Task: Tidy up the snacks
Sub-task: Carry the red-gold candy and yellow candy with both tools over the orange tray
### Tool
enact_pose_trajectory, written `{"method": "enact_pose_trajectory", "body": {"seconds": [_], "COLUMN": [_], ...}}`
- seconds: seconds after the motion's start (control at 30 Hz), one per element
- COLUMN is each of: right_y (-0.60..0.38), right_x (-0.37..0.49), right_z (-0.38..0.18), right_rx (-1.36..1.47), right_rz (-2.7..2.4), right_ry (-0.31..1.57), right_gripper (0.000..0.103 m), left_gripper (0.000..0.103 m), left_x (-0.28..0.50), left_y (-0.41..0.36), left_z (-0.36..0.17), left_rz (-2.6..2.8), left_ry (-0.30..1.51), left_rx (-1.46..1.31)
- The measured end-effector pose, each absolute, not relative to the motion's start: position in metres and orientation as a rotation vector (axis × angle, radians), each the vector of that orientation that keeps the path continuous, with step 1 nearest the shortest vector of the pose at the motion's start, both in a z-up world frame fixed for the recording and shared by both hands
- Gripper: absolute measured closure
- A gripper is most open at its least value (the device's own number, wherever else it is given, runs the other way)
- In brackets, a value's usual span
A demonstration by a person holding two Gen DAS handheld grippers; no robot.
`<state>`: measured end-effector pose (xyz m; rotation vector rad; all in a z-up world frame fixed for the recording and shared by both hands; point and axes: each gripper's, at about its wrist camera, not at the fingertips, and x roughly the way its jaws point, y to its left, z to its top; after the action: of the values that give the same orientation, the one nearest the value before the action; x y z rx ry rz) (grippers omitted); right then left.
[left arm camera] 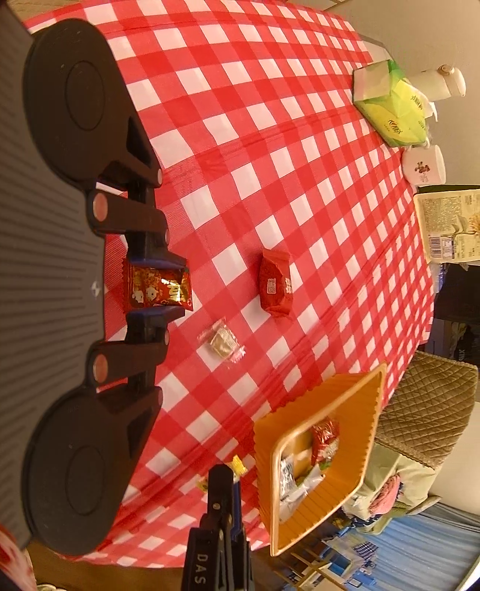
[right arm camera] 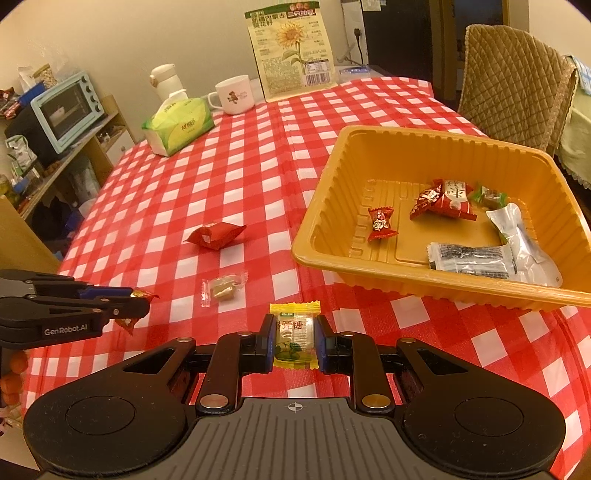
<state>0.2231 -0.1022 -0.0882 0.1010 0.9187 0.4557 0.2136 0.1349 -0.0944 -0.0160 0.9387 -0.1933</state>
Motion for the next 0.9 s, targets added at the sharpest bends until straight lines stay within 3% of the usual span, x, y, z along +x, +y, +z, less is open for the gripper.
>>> {"method": "enact_pose_trajectory", "body": {"seconds": [0.43, 0.9], "right_y": [-0.135, -0.207], "right_x": [0.204, 0.208], "right_z": [-0.069, -0.046], "right_rx": [0.141, 0.203], "right_rz": [0.494, 0.492], "right_ry": [0.870, 0.818], "right_gripper": [0.081, 0.081], "left_gripper": [0.085, 0.085], "left_x": [0.184, 0.198], "left_y": [0.104, 0.019], "left_z": [-0.054, -0.022], "left_rz": [-0.202, -0.261], "left_ry": [0.856, 0.787], "left_rx": [-0.059, -0.031]}}
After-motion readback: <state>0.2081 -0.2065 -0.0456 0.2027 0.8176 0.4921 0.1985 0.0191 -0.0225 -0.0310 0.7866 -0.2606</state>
